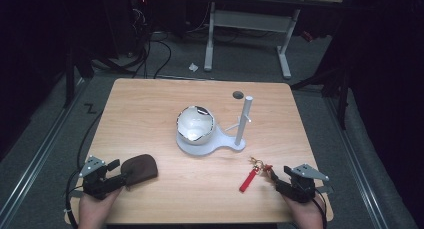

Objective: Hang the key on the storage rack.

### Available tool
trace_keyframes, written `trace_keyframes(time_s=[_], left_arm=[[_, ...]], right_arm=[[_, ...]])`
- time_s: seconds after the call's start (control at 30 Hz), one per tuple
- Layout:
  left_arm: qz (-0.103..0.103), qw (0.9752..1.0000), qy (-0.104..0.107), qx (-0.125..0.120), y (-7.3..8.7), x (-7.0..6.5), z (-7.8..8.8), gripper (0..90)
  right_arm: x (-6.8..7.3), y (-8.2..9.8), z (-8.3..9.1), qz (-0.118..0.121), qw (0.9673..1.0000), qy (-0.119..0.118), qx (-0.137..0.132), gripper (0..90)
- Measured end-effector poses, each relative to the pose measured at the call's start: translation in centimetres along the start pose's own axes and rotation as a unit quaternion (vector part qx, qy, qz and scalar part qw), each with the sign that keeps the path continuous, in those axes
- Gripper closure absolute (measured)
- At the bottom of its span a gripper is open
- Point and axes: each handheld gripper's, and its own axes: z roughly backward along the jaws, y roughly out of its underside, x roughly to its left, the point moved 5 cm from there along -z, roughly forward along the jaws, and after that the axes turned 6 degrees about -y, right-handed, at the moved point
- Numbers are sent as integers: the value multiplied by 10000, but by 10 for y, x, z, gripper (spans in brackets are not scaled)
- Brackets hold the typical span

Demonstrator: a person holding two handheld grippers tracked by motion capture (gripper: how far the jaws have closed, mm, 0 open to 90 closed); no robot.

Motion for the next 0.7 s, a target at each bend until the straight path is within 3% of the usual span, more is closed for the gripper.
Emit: trace_keyframes(time_s=[0.13,0.4,0.7], left_arm=[[-30,10000,-1,7,1,-2,-1,313],[-345,9993,-147,-8,2,-5,-2,311],[-480,9987,-178,-28,2,-9,-2,315]], right_arm=[[2,2,-2,62,10000,-47,51,425],[0,2,-3,58,10000,-47,56,433],[0,5,-6,181,9998,-52,118,455]])
